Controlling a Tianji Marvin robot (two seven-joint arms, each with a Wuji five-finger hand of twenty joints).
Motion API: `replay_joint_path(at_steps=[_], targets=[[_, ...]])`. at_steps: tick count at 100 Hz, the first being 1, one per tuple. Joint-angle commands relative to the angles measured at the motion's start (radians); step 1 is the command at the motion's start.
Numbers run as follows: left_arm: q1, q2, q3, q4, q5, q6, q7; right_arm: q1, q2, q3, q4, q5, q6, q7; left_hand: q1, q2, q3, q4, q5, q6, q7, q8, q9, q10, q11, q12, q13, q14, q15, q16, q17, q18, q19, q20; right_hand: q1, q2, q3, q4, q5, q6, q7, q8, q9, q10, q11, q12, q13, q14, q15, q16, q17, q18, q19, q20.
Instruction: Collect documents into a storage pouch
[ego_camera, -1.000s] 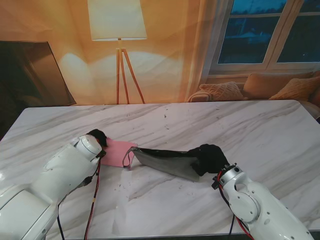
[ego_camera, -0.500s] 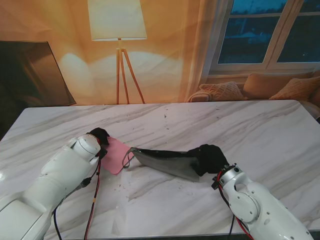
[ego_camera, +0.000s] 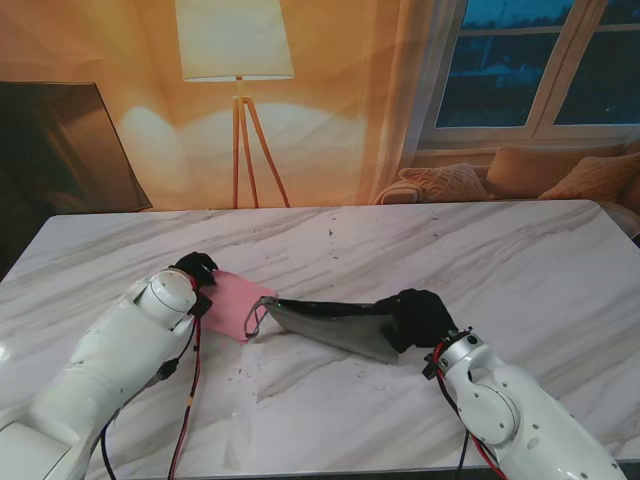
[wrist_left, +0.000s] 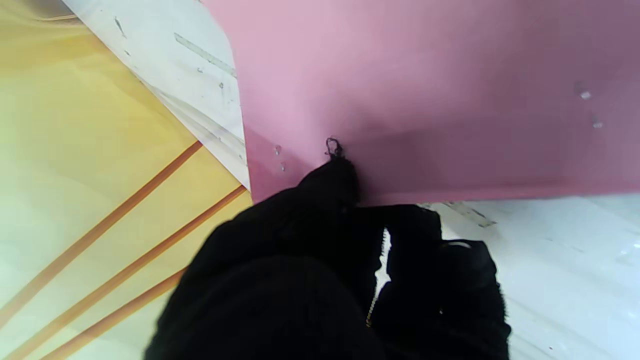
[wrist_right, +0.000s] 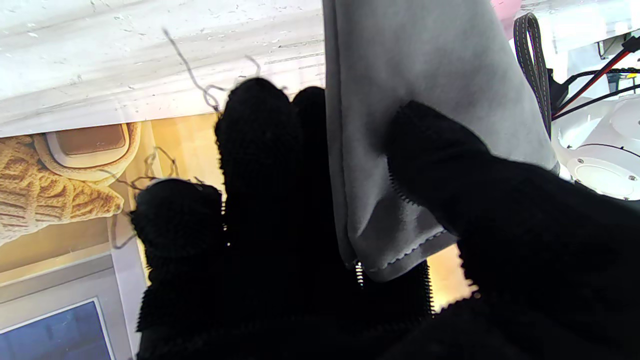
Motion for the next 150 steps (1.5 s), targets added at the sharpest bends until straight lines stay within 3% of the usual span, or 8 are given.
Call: replay_joint_path(at_steps=[1,31,53,75,120,150], targets=[[0.010,0.002,-0.009,-0.017,-0.009,0.002,-0.014,-0.001,-0.002,-0.003,0.003,-0.001,0.007,0.013,0.103,0.122,-0.038,0.064,0.039,-0.027,0.136,0.091,0.046,-0.010,0.211,0.105,0.058,0.122,0.034,0.018,-0.027,-0.096,-0.013,0.083,0.002,0.037,0.009,0.036,0.019,-0.010,0.051,0.017,-0.018,0.023,0.016,-0.002,-0.022,-0.029,0.019,0.012,-0.004,-0.011,0.025,0.009],[0.096,0.018,-0.084,-0.147,-0.034,0.003,0.015,0.000,-0.003,-0.005,0.004,0.001,0.008,0.014,0.104,0.145,-0.042,0.095,0.083,-0.054,0.136,0.141,0.052,0.002,0.252,0.134,0.067,0.127,0.049,0.038,-0.024,-0.083,-0.013,0.084,0.000,0.037,0.009,0.036,0.019,-0.009,0.051,0.016,-0.018,0.021,0.016,-0.002,-0.021,-0.028,0.020,0.012,-0.004,-0.011,0.025,0.009],[0.184,0.053,-0.150,-0.315,0.004,0.028,0.006,0.001,-0.004,-0.007,0.003,0.007,0.014,0.017,0.104,0.153,-0.052,0.101,0.084,-0.055,0.130,0.153,0.056,0.006,0.256,0.137,0.073,0.129,0.059,0.044,-0.016,-0.082,-0.006,0.088,0.001,0.040,0.009,0.036,0.019,-0.011,0.051,0.017,-0.018,0.019,0.015,-0.003,-0.022,-0.029,0.020,0.012,-0.004,-0.011,0.025,0.009],[0.264,0.089,-0.221,-0.473,0.060,0.046,-0.030,0.007,-0.011,-0.015,-0.007,0.048,0.036,0.033,0.104,0.155,-0.059,0.109,0.100,-0.060,0.122,0.160,0.062,0.009,0.258,0.138,0.078,0.128,0.067,0.042,-0.008,-0.078,-0.003,0.092,0.006,0.036,0.015,0.037,0.031,0.000,0.063,0.027,0.002,0.041,0.031,0.004,-0.010,-0.027,0.025,0.013,0.005,-0.009,0.031,0.011],[0.372,0.118,-0.305,-0.681,0.103,0.043,-0.067,0.056,-0.032,-0.047,-0.016,0.192,0.146,0.106,0.104,0.158,-0.065,0.115,0.115,-0.055,0.096,0.172,0.069,0.009,0.256,0.137,0.083,0.134,0.067,0.042,-0.006,-0.077,-0.002,0.094,0.012,0.028,0.026,0.035,0.043,0.022,0.061,0.034,0.010,0.061,0.044,0.006,0.000,-0.015,0.036,0.014,0.007,0.000,0.047,0.014],[0.432,0.130,-0.363,-0.790,0.152,0.004,-0.059,0.060,-0.029,-0.048,-0.011,0.184,0.135,0.109,0.104,0.158,-0.070,0.113,0.116,-0.055,0.092,0.178,0.071,0.004,0.253,0.136,0.083,0.131,0.067,0.041,-0.002,-0.081,-0.002,0.093,0.040,0.037,0.026,0.039,0.042,-0.010,0.066,0.058,0.001,0.047,0.046,0.015,-0.012,-0.020,0.035,0.013,0.002,-0.002,0.047,0.013]])
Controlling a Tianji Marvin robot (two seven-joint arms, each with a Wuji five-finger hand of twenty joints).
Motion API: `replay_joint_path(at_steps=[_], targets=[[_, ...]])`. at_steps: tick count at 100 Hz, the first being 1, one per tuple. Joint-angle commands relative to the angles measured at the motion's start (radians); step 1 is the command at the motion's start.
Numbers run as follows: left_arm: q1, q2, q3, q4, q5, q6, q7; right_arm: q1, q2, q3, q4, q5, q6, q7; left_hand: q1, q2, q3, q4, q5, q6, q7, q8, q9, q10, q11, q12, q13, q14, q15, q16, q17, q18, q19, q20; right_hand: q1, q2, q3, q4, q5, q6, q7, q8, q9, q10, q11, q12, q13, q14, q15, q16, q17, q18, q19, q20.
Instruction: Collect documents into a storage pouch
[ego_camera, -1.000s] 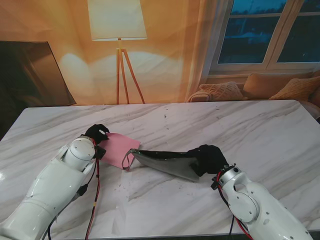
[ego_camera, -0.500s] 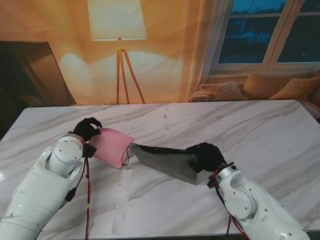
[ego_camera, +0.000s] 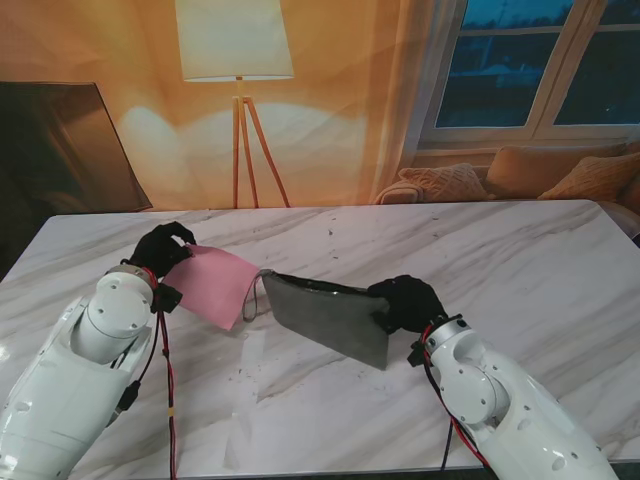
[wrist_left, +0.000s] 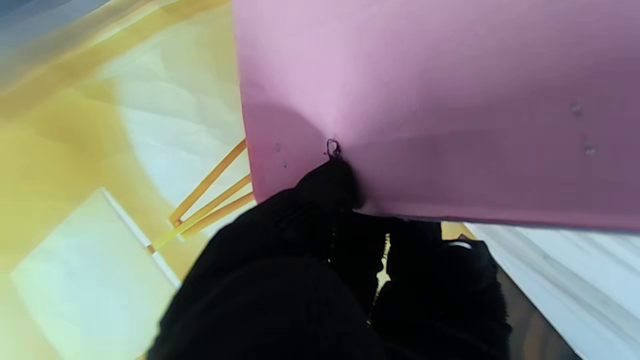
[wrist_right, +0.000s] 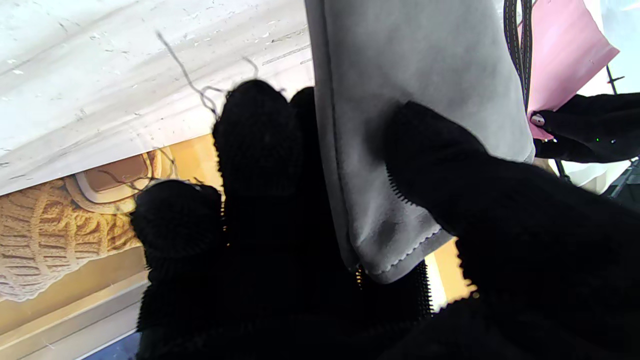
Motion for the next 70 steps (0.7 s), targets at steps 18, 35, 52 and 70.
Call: replay_joint_path(at_steps=[18,35,52,70], targets=[[0.028,0.009,-0.043,-0.068,0.030,-0.046,0.011,-0.002,-0.001,0.001,0.000,-0.007,-0.007,0.011,0.092,0.139,-0.022,0.076,0.096,-0.019,0.105,0.087,0.083,-0.023,0.174,0.070,0.074,0.122,0.025,0.008,0.000,-0.093,-0.007,0.086,0.051,0.045,0.016,0.041,0.043,-0.041,0.062,0.041,0.002,0.032,0.016,0.018,-0.015,-0.024,0.013,0.008,0.000,-0.004,0.042,0.010],[0.038,0.009,-0.063,-0.101,0.031,-0.057,0.018,-0.006,0.001,0.005,-0.006,-0.001,-0.008,0.026,0.091,0.144,-0.027,0.076,0.096,-0.021,0.103,0.089,0.085,-0.026,0.173,0.071,0.081,0.115,0.027,0.007,0.011,-0.093,-0.003,0.083,0.053,0.045,0.015,0.041,0.045,-0.046,0.066,0.047,0.004,0.030,0.016,0.023,-0.015,-0.024,0.013,0.005,-0.002,-0.004,0.041,0.009],[0.043,0.005,-0.074,-0.132,0.008,-0.071,0.026,-0.005,0.001,0.004,-0.010,0.027,0.006,0.052,0.092,0.145,-0.029,0.078,0.096,-0.021,0.103,0.090,0.085,-0.028,0.173,0.071,0.082,0.114,0.027,0.006,0.011,-0.095,-0.004,0.080,0.064,0.044,0.019,0.043,0.052,-0.055,0.076,0.062,0.007,0.029,0.021,0.032,-0.016,-0.022,0.012,-0.001,-0.005,-0.003,0.039,0.009],[0.042,0.003,-0.074,-0.157,-0.007,-0.094,0.031,-0.001,-0.002,0.000,-0.012,0.061,0.025,0.069,0.089,0.145,-0.031,0.078,0.095,-0.025,0.102,0.091,0.088,-0.034,0.172,0.072,0.081,0.112,0.027,0.005,0.015,-0.100,-0.003,0.077,0.071,0.045,0.018,0.044,0.057,-0.061,0.076,0.072,0.007,0.029,0.022,0.039,-0.017,-0.019,0.014,-0.008,-0.005,-0.003,0.038,0.009]])
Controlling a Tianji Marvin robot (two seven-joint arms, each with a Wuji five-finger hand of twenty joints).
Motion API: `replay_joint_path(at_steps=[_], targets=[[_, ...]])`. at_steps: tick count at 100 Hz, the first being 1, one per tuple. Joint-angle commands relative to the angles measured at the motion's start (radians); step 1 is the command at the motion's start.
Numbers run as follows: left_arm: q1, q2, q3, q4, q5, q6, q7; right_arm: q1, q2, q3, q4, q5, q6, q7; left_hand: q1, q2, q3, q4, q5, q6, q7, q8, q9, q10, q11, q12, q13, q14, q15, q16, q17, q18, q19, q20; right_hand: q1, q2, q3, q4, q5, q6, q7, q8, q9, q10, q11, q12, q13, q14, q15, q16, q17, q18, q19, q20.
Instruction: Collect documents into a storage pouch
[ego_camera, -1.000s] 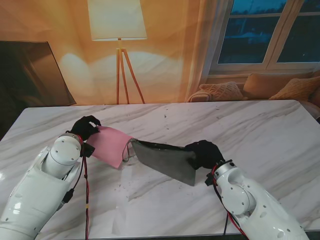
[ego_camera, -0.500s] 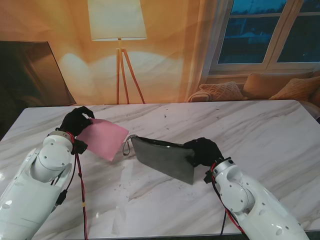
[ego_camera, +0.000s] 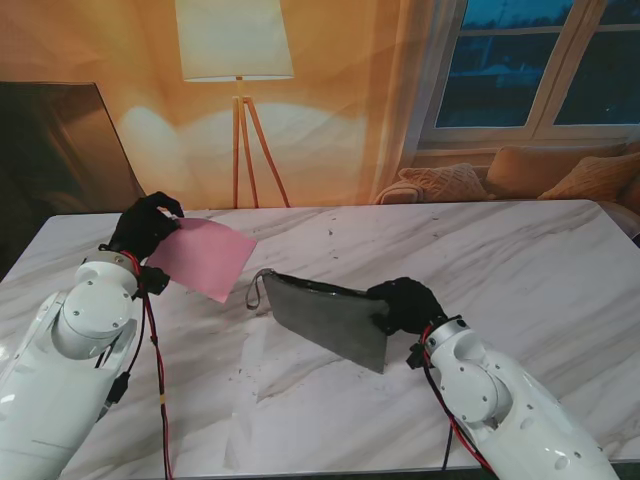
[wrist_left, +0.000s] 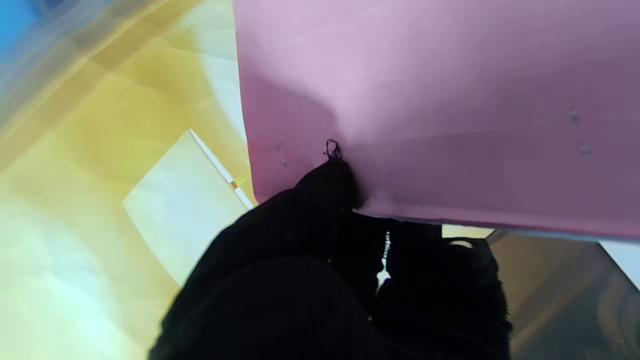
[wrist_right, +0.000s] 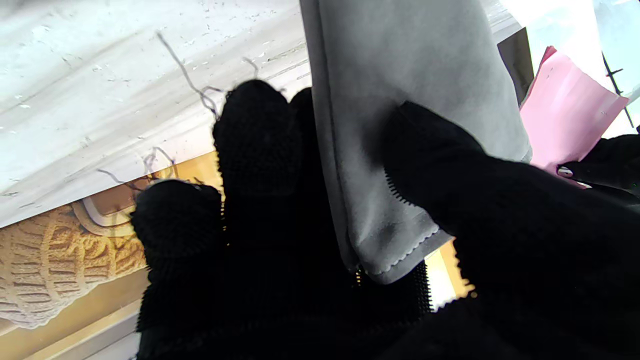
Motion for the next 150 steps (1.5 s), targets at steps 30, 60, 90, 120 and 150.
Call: replay_joint_path(at_steps=[30,60,90,120,150], targets=[[-0.020,-0.013,0.018,-0.052,-0.064,-0.036,0.007,0.004,-0.002,-0.003,-0.017,0.044,0.022,0.062,0.077,0.136,-0.007,0.077,0.093,-0.016,0.101,0.085,0.088,-0.045,0.157,0.070,0.052,0.103,0.025,0.003,-0.005,-0.113,-0.008,0.070,0.084,0.041,0.028,0.048,0.096,-0.078,0.058,0.145,0.013,0.029,0.043,0.052,-0.019,-0.018,0.047,-0.028,-0.011,0.001,0.043,0.020],[-0.060,-0.026,0.059,-0.073,-0.142,-0.047,0.017,-0.011,-0.002,0.007,-0.043,0.069,0.002,0.075,0.073,0.135,-0.008,0.076,0.093,-0.022,0.099,0.087,0.092,-0.051,0.154,0.072,0.054,0.096,0.023,0.002,0.004,-0.117,-0.007,0.060,0.098,0.032,0.023,0.054,0.137,-0.099,0.020,0.202,0.014,0.027,0.044,0.068,-0.022,-0.015,0.060,-0.039,-0.011,0.004,0.046,0.027],[-0.106,-0.040,0.118,-0.081,-0.219,-0.061,0.027,-0.029,0.005,0.017,-0.057,0.022,-0.051,0.066,0.067,0.134,-0.008,0.075,0.093,-0.031,0.097,0.087,0.093,-0.057,0.150,0.073,0.058,0.088,0.020,0.000,0.009,-0.122,-0.008,0.051,0.094,0.035,0.024,0.052,0.133,-0.094,0.016,0.201,0.015,0.023,0.040,0.068,-0.022,-0.016,0.060,-0.041,-0.011,0.004,0.046,0.028],[-0.137,-0.057,0.188,-0.040,-0.278,-0.090,0.046,-0.039,0.007,0.020,-0.065,0.009,-0.059,0.066,0.069,0.134,-0.012,0.070,0.092,-0.039,0.096,0.088,0.094,-0.071,0.143,0.077,0.059,0.073,0.009,-0.001,0.005,-0.131,-0.014,0.033,0.091,0.038,0.026,0.051,0.124,-0.085,0.019,0.201,0.016,0.025,0.040,0.070,-0.020,-0.016,0.061,-0.039,-0.010,0.004,0.047,0.029],[-0.117,-0.070,0.243,-0.006,-0.291,-0.162,0.088,-0.040,0.004,0.022,-0.074,0.053,-0.025,0.086,0.064,0.133,-0.013,0.067,0.089,-0.044,0.095,0.086,0.096,-0.078,0.139,0.082,0.059,0.068,0.007,0.002,0.010,-0.136,-0.012,0.024,0.088,0.046,0.022,0.050,0.108,-0.065,0.024,0.196,0.016,0.035,0.042,0.073,-0.022,-0.012,0.068,-0.029,-0.017,0.005,0.056,0.034]])
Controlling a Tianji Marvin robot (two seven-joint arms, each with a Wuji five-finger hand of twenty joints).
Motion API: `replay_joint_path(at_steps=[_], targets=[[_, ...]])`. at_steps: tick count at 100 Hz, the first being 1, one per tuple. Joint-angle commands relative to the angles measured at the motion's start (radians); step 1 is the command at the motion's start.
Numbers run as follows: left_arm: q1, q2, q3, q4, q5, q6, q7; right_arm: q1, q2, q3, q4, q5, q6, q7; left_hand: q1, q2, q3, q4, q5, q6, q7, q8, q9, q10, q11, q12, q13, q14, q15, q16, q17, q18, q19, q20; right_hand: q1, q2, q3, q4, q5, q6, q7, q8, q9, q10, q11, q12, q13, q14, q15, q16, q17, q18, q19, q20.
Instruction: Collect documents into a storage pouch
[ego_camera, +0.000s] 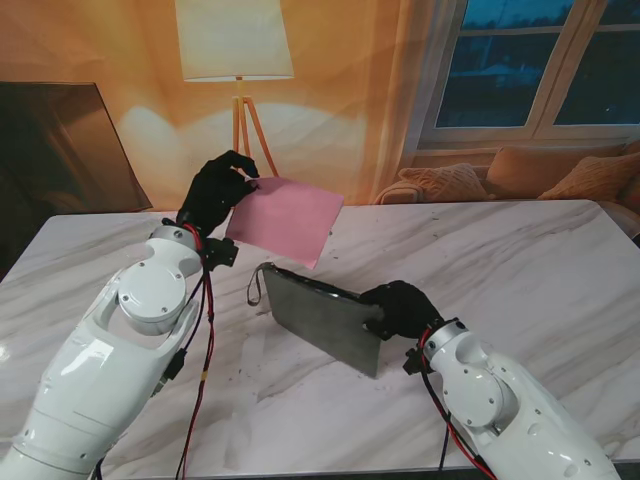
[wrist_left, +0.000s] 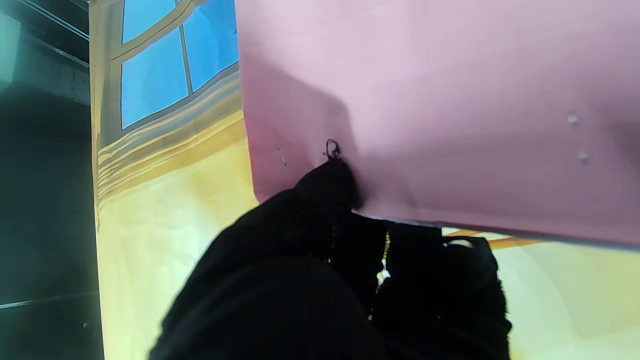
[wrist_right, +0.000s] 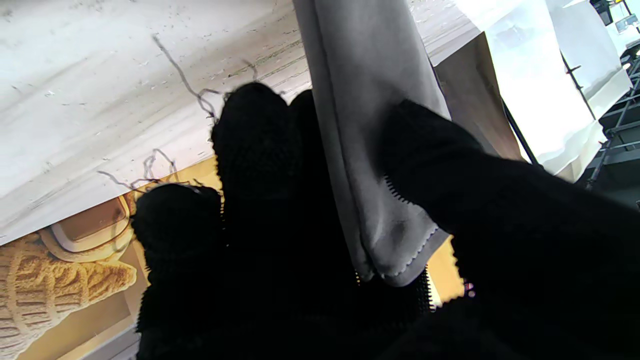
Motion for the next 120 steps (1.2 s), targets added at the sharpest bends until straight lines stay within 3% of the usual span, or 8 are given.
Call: replay_joint_path(at_steps=[1,84,120], targets=[[0.017,-0.012,0.015,0.006,-0.002,-0.008,-0.010,-0.004,-0.002,0.001,-0.007,-0.007,0.007,0.015,0.064,0.131,-0.007,0.057,0.088,-0.027,0.095,0.063,0.095,-0.079,0.137,0.063,0.043,0.068,0.007,0.002,-0.007,-0.137,-0.015,0.024,0.076,0.054,0.033,0.055,0.084,-0.064,0.105,0.056,0.016,0.036,0.021,0.011,-0.021,-0.013,0.028,0.000,-0.005,0.002,0.047,0.018],[-0.010,-0.026,0.089,0.079,-0.012,-0.080,0.009,0.002,-0.005,-0.008,-0.012,0.039,0.006,0.034,0.055,0.121,-0.004,0.047,0.091,-0.050,0.099,0.056,0.101,-0.100,0.119,0.079,0.045,0.045,-0.001,-0.001,-0.005,-0.152,-0.017,-0.003,0.074,0.048,0.043,0.054,0.084,-0.054,0.116,0.043,0.018,0.048,0.032,0.011,-0.016,-0.007,0.037,0.015,-0.003,0.007,0.062,0.022],[0.009,-0.014,0.091,0.062,-0.032,-0.088,-0.043,0.005,-0.006,-0.008,-0.011,0.039,0.014,0.030,0.051,0.117,0.004,0.049,0.094,-0.045,0.099,0.054,0.105,-0.095,0.118,0.082,0.047,0.049,0.002,0.000,-0.012,-0.149,-0.016,-0.004,0.069,0.051,0.041,0.053,0.079,-0.053,0.114,0.040,0.017,0.046,0.031,0.009,-0.016,-0.008,0.036,0.017,-0.003,0.007,0.062,0.021]])
